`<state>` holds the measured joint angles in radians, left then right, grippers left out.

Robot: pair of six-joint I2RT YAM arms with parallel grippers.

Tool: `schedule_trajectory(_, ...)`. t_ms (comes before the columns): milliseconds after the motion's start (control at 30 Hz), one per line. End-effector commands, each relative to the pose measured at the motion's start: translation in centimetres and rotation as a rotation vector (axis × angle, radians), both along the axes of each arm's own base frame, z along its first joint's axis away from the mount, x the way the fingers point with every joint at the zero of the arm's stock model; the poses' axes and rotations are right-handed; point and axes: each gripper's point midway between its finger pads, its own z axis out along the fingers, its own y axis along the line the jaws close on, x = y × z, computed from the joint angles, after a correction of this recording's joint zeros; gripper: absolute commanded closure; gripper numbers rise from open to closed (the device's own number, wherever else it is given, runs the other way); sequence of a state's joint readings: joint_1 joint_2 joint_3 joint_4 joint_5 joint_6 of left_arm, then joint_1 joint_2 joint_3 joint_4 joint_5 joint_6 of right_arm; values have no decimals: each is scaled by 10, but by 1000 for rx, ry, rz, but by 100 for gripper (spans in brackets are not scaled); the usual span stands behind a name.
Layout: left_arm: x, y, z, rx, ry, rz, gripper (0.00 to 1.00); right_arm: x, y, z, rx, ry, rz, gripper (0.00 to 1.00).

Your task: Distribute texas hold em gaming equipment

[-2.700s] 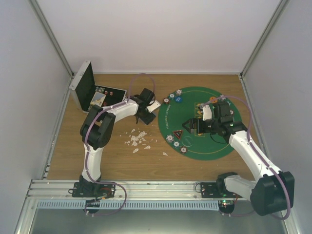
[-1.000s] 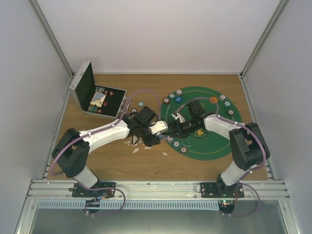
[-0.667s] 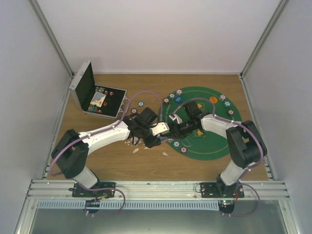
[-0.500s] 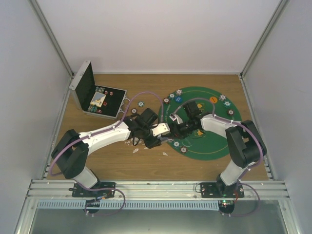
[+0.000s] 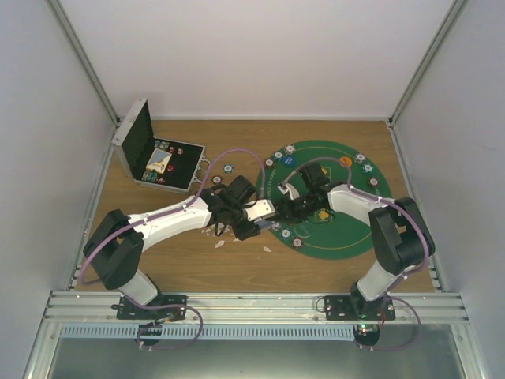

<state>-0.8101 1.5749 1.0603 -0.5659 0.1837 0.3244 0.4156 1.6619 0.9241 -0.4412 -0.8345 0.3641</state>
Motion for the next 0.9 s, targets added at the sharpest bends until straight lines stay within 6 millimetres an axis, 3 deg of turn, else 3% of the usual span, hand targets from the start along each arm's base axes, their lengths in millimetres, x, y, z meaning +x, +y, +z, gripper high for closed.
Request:
schedule_trajectory(0, 2, -9, 23, -56, -54, -20, 42, 3, -10, -1, -28, -19, -27, 43)
schedule_trajectory(267, 4, -8, 20, -47, -55, -14, 42, -9, 4, 35, 138, -41, 46, 46)
schedule_trajectory(400, 5, -9, 20, -45, -55, -12, 42, -15, 8, 44, 182, -43, 76, 58)
schedule_trajectory(467, 5, -8, 20, -44, -56, -12, 42, -17, 9, 44, 181, -38, 81, 65)
schedule_trajectory(867, 5, -8, 21, -46, -61, -11, 43, -18, 9, 29, 130, -6, 68, 82)
